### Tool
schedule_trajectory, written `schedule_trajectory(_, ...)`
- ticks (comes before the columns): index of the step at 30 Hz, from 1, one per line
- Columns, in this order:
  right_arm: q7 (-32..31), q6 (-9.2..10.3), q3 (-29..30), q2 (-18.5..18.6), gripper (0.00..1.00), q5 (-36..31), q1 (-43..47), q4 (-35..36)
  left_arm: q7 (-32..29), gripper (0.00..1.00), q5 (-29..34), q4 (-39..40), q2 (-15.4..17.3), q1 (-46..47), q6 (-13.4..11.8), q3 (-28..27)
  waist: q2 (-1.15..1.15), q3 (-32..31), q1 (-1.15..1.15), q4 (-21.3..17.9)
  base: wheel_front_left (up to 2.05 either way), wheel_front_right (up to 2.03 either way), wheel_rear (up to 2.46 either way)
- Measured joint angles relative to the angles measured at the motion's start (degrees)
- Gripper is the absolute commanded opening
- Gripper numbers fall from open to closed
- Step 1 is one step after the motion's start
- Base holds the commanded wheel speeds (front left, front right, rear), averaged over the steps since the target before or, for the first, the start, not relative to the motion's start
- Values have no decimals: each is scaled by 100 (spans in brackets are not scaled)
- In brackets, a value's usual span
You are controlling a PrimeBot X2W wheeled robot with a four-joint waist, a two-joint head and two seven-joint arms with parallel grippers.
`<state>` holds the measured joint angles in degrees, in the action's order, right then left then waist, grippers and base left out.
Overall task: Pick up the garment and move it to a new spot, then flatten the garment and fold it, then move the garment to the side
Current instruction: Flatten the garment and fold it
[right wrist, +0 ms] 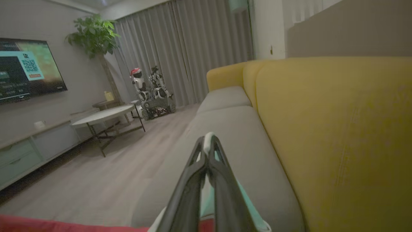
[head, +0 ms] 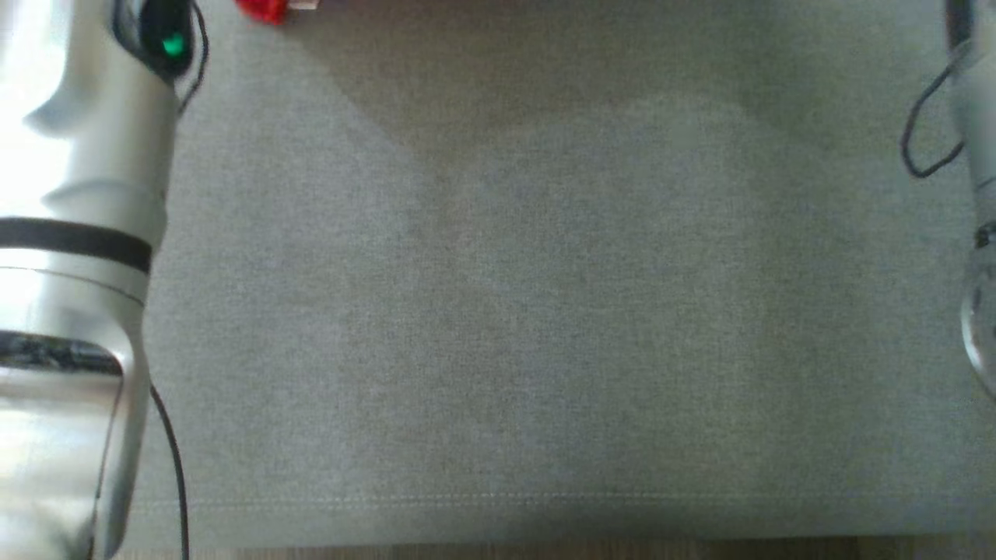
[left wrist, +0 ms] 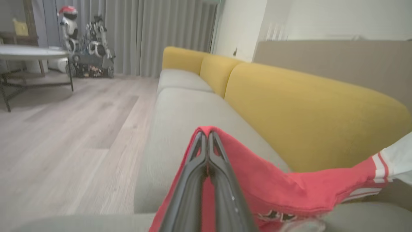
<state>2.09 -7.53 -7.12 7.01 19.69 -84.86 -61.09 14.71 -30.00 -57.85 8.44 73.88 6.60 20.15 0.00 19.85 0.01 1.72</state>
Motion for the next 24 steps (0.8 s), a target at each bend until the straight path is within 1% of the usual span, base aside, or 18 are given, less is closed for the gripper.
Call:
schedule_trajectory(2,-10,0,-100,-56,0,77,9,-292,0,0,-42,-279,-58,-106,24,5,0,91,1,-8,0,0,0)
schedule_trajectory(5,-7,0,-248,-94,0,199,186,-559,0,0,37,-689,-127,-247,53,269,0,214,0,-25,0,0,0)
schedule_trajectory(7,45,0,-367,-102,0,304,417,-710,0,0,22,-877,-179,-382,54,322,0,249,2,-36,0,0,0)
schedule_trajectory(12,294,0,-570,-102,0,657,1048,-814,-2,0,-222,-1128,-298,-818,55,491,0,170,0,-38,0,0,0)
schedule_trajectory(17,660,0,-625,-82,0,1247,1707,-499,-56,0,-662,-1159,-364,-1261,90,547,0,-7,0,-23,0,0,0)
schedule_trajectory(20,813,0,-715,-58,0,1555,2389,-248,-51,0,-1062,-1209,-383,-1540,90,426,0,-209,-1,-22,0,0,0)
schedule_trajectory(22,912,0,-769,9,0,1653,2917,-81,-43,0,-978,-1104,-393,-1761,90,616,0,-362,0,-15,0,0,0)
schedule_trajectory(24,988,0,-794,100,0,1826,3512,183,-42,0,-976,-889,-419,-2228,90,664,0,-527,-1,8,0,0,0)
